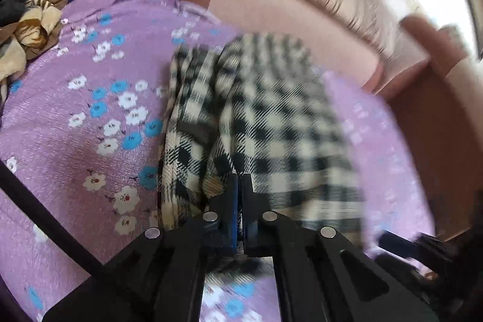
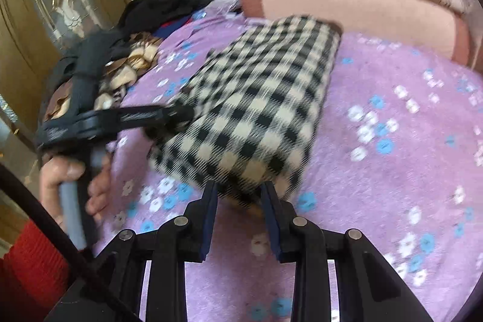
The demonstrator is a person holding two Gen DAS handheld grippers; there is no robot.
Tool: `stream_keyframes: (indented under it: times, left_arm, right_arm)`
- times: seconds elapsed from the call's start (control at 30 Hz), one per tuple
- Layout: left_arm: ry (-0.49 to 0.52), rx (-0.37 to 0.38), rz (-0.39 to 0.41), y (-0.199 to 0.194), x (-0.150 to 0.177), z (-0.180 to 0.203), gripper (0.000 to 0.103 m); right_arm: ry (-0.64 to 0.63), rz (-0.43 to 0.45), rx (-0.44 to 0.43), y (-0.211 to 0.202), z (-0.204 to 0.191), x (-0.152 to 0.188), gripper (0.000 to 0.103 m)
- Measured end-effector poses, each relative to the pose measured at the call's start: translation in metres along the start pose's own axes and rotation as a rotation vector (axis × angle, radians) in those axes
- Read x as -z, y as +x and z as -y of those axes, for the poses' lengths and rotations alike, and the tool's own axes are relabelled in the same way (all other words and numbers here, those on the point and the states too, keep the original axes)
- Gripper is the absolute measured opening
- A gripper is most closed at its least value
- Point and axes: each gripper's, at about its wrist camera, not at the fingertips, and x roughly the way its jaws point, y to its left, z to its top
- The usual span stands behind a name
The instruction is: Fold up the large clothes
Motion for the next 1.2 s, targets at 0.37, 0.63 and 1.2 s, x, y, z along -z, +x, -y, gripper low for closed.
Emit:
stream_keyframes:
  times: [0.37, 0.63, 1.2]
  left_arm:
    - [-0.103, -0.161, -0.098, 0.0, 0.019, -0.055, 0.0]
    - [-0.064, -0.009, 0.038, -0.026, 0.005, -0.034, 0.056]
    - [-0.07, -0.007, -0.15, 0.029, 0.022, -0.024, 0.006]
  right_arm:
    - [0.091, 0.117, 0.103, 0.02, 0.019, -0.069, 0.033]
    - [0.349, 0.091, 0.069, 0.058, 0.092, -0.093, 0.07]
    - [0.529, 0.018, -0.293, 0.12, 0.13, -0.083, 0.082]
